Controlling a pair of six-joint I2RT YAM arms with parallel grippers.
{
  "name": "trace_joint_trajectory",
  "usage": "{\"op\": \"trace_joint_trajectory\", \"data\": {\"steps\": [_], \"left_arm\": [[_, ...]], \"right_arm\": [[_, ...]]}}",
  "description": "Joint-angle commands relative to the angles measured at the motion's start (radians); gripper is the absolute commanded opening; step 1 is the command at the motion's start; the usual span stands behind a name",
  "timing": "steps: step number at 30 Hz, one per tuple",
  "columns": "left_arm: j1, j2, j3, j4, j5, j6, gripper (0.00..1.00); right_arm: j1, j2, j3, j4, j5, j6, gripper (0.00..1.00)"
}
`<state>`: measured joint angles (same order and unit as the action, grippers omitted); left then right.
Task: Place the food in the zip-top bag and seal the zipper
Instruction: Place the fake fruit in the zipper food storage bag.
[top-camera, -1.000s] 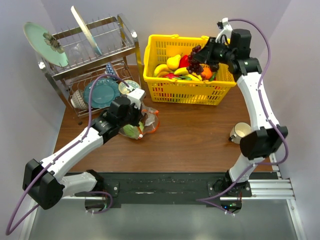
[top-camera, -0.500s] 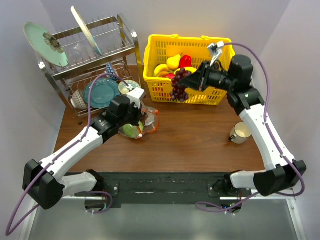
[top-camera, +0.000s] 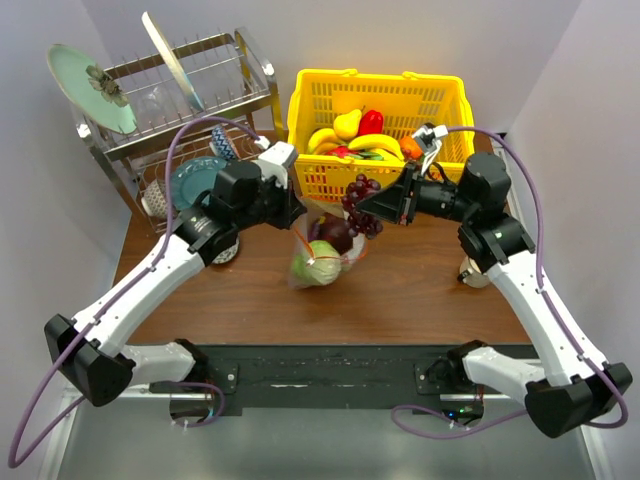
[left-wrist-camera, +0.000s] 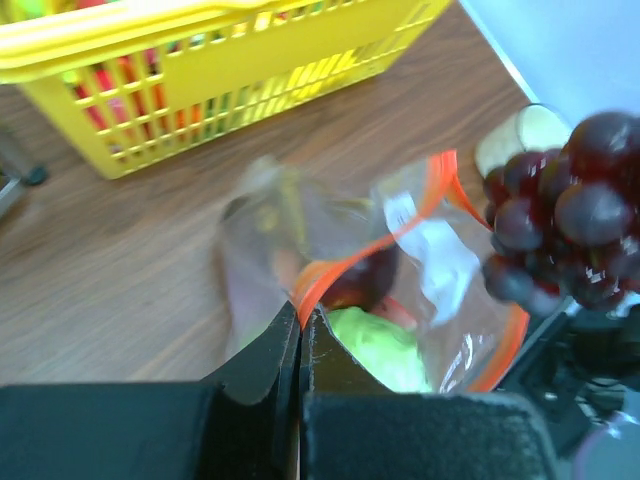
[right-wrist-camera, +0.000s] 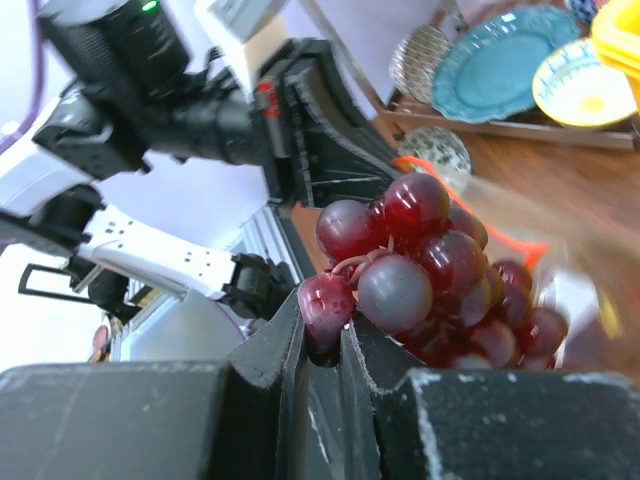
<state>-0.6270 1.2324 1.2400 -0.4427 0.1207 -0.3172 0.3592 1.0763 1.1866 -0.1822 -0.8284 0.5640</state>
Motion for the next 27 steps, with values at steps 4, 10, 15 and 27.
{"op": "trace_joint_trajectory", "data": {"steps": [4,10,15,27], "left_arm": [[-0.007,0.039,0.050,0.105,0.080,-0.135,0.00],[-0.005,0.104,-0.020,0.177,0.155,-0.164,0.00],[-0.005,0.122,-0.008,0.170,0.126,-0.143,0.00],[-0.005,0.145,0.088,0.133,0.125,-0.132,0.00]], "right_arm": [[0.006,-0.062,-0.083,0.177,-0.037,0.020,0.00],[0.015,-0.056,-0.188,0.294,-0.066,0.083,0.00],[0.035,-0.079,-0.170,0.314,-0.071,0.094,0.00],[0.073,-0.041,-0.212,0.527,-0.078,0.212,0.00]]}}
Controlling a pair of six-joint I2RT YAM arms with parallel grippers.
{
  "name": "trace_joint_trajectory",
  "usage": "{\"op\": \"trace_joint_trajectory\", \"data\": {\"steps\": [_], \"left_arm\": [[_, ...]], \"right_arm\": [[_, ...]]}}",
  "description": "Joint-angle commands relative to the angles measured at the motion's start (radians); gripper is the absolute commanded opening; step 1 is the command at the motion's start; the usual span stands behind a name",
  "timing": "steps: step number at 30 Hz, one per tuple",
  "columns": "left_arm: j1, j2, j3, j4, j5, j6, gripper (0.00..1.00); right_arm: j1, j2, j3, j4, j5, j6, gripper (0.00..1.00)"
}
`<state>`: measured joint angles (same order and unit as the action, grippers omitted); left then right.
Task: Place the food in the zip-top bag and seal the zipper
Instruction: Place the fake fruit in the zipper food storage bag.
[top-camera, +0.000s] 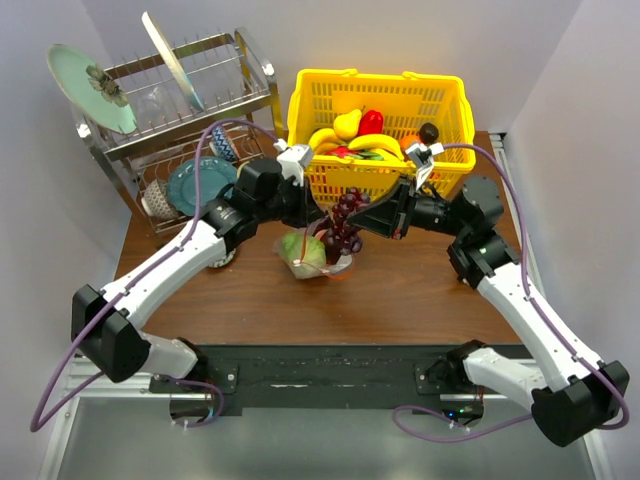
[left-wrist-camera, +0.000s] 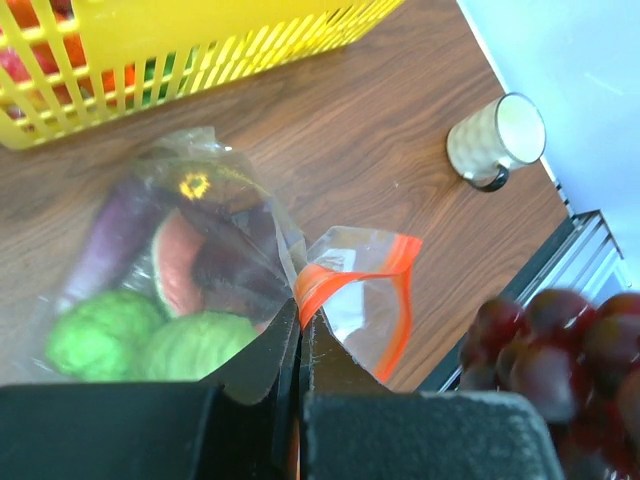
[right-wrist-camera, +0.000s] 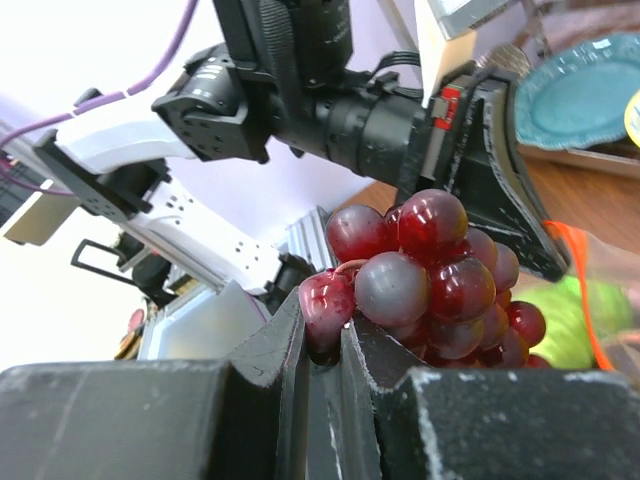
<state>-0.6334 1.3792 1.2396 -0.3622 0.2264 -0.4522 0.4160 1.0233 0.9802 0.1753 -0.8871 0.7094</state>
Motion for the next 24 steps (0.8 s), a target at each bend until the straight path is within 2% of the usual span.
{"op": "trace_joint_trajectory", "data": {"steps": [1,11,17,24], "left_arm": [[0.001,0.001,0.099,0.051,0.019,0.001,0.00],[0.001,0.006,0.214,0.014,0.073,-0.026,0.00],[0.001,-0.008,0.265,-0.010,0.083,-0.040,0.00],[0.000,-0.003,0.219,0.034,0.149,-0.083,0.00]], "right_arm": [[0.023,0.020,-0.021,0.211,-0.018,0.077,0.00],[0.090,0.165,-0.212,0.411,0.111,0.035,0.00],[0.092,0.216,-0.253,0.348,0.206,-0.053,0.00],[0.130,0.273,-0.175,0.299,0.300,-0.080,0.00]]}}
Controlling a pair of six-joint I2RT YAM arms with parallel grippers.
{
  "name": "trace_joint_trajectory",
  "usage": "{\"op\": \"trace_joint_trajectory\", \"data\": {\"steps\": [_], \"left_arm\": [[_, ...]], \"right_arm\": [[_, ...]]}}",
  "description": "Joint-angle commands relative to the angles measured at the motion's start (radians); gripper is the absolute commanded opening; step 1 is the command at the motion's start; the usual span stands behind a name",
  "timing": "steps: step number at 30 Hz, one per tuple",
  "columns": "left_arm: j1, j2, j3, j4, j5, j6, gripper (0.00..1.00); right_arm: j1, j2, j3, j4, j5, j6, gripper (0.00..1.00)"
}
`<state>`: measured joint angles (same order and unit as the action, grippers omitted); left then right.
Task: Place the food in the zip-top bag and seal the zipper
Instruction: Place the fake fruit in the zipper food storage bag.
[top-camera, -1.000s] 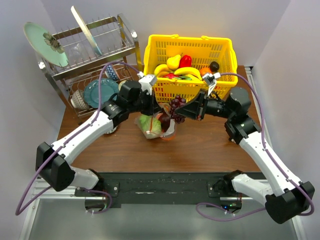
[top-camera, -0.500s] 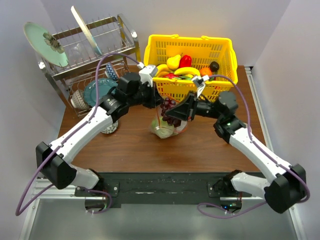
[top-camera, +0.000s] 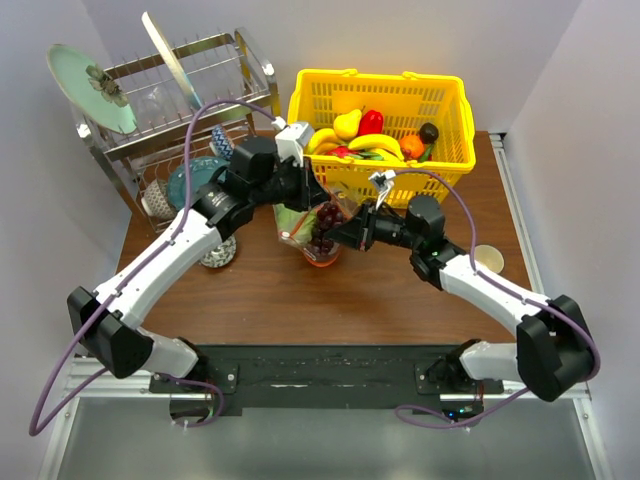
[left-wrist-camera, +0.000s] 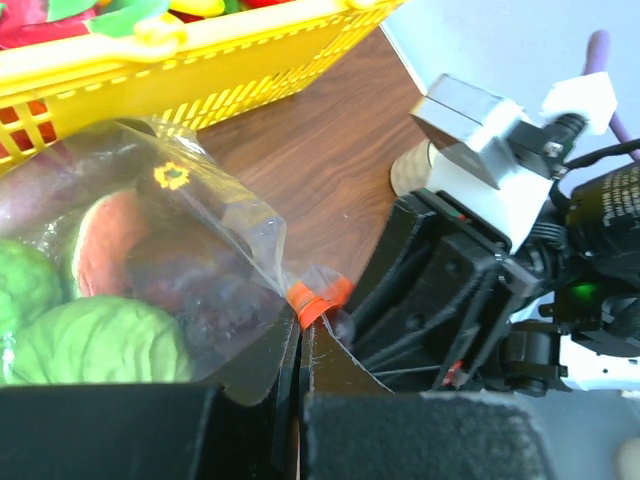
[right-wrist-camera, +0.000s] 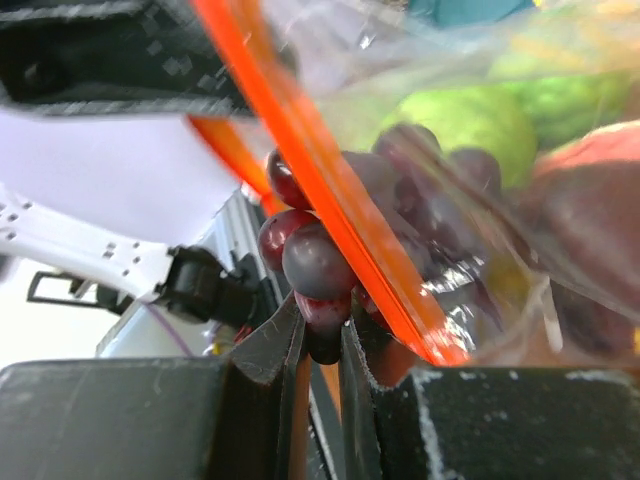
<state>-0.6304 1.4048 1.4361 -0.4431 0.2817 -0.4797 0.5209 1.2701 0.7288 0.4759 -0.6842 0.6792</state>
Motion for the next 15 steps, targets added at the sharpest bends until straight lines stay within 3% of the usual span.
{"op": "trace_joint_trajectory", "data": {"steps": [1,7,11,12,14,15], "left_arm": [[-0.005,-0.029,0.011,0.121,0.096,-0.065,0.00],[-0.005,-0.029,-0.023,0.158,0.116,-0.095,0.00],[-0.009,-0.024,-0.051,0.201,0.165,-0.125,0.00],[-0.008,-0.026,-0.058,0.208,0.168,-0.134,0.00],[-0.009,-0.027,-0.066,0.221,0.171,-0.138,0.00],[-0.008,-0.027,-0.068,0.219,0.174,-0.138,0.00]], "right_arm": [[0.030,0.029,0.089,-0.029,0.127,-0.062,0.00],[0.067,0.055,0.182,-0.185,0.282,-0.110,0.00],[0.105,0.080,0.216,-0.266,0.481,-0.145,0.00],[0.106,0.092,0.207,-0.263,0.501,-0.147,0.04],[0.106,0.106,0.199,-0.260,0.511,-0.142,0.23],[0.106,0.109,0.198,-0.258,0.497,-0.144,0.40]]}}
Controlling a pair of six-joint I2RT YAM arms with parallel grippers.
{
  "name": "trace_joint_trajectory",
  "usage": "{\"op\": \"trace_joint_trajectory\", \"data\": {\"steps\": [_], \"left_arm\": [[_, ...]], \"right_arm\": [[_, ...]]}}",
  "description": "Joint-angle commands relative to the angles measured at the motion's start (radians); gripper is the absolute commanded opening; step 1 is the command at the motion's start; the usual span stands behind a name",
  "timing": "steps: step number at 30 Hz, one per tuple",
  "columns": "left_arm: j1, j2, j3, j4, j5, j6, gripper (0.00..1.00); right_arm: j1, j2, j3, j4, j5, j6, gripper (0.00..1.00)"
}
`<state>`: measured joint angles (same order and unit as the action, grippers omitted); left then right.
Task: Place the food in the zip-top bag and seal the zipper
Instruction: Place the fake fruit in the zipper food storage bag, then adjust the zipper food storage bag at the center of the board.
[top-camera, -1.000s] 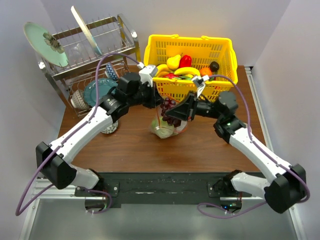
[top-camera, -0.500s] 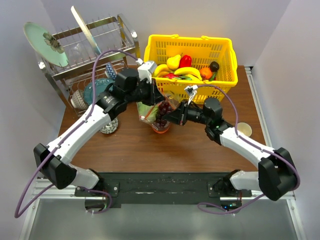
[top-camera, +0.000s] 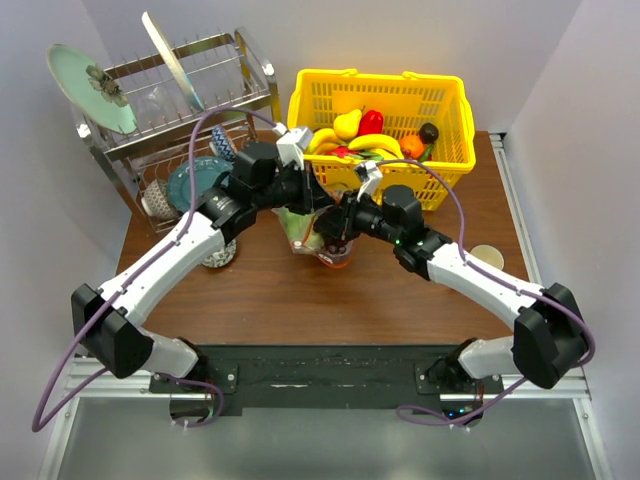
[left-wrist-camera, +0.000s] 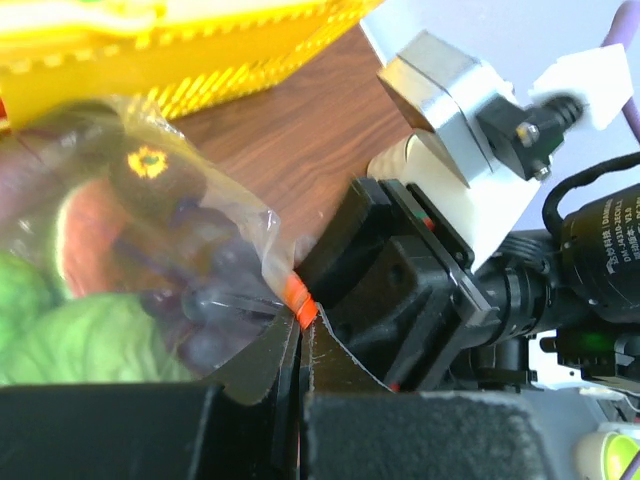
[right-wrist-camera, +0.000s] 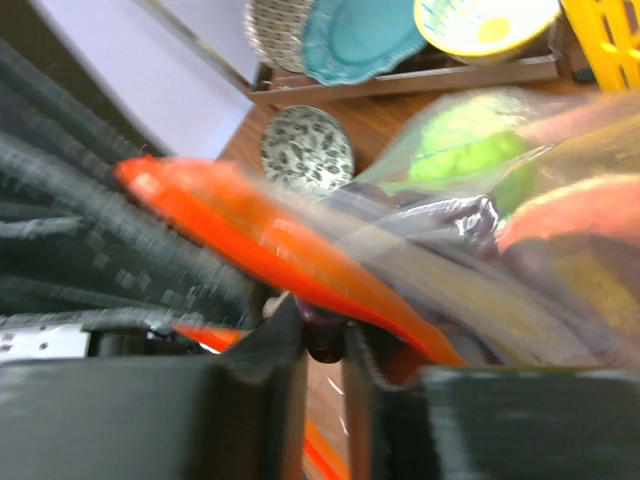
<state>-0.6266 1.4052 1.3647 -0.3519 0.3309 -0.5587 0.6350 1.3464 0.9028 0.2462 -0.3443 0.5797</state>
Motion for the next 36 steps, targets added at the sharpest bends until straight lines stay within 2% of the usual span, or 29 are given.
{"op": "trace_joint_trajectory", "data": {"steps": [1,3,4,14,25,28,30,36], "left_arm": [[-0.012,-0.028,0.004,0.128,0.123,-0.060,0.00],[-0.013,-0.028,0.004,0.126,0.125,-0.053,0.00],[-0.012,-0.026,0.004,0.123,0.117,-0.053,0.00],[0.014,-0.006,0.004,0.129,0.109,-0.056,0.00],[0.016,-0.003,0.013,0.142,0.125,-0.075,0.00],[0.016,-0.005,0.014,0.139,0.120,-0.075,0.00],[0.016,-0.005,0.016,0.139,0.119,-0.075,0.00],[0.016,-0.003,0.028,0.137,0.122,-0.073,0.00]], "right_arm": [[-0.006,0.025,0.021,-0.027,0.148,-0.041,0.52],[-0.003,0.001,0.005,-0.027,0.145,-0.041,0.68],[-0.001,-0.027,0.002,-0.031,0.142,-0.043,0.69],[-0.001,-0.262,0.019,-0.281,0.136,-0.103,0.70],[-0.001,-0.372,0.007,-0.475,0.209,-0.136,0.68],[-0.003,-0.401,0.001,-0.527,0.266,-0.142,0.62],[-0.001,-0.414,-0.013,-0.556,0.298,-0.142,0.53],[-0.003,-0.409,-0.082,-0.562,0.309,-0.136,0.44]]}}
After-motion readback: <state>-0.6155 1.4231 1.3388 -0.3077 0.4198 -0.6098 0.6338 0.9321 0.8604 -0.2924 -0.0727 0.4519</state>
